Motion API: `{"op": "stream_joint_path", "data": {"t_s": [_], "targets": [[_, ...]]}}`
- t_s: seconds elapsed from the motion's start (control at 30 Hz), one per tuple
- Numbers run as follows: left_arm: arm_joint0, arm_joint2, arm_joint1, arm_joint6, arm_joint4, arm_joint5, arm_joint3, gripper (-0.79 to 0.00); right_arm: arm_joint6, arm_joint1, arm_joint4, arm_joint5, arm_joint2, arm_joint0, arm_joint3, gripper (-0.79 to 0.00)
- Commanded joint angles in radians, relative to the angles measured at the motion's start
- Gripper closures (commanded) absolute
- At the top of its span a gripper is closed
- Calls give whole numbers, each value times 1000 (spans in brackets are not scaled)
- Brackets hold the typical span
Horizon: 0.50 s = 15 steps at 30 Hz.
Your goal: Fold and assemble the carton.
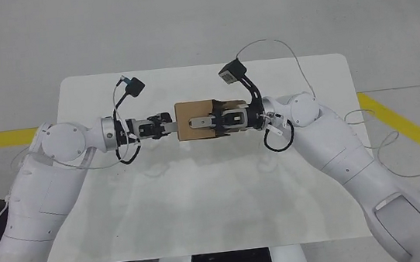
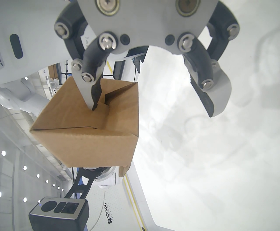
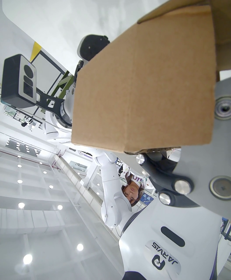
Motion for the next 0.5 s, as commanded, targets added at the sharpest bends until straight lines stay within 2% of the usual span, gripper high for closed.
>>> {"op": "stream_joint_path", "data": {"t_s": [0.0, 0.2, 0.47], "targets": [[-3, 2, -1, 0, -1, 1, 3, -785, 0, 0, 1, 0, 0, 0, 1, 0], [-7, -1, -1, 1, 3, -3, 17, -785, 2, 3, -7, 2, 6, 2, 14, 0], [4, -55, 11, 27, 43, -17, 23, -785, 38, 16, -47, 38, 24, -2, 81, 0]]}}
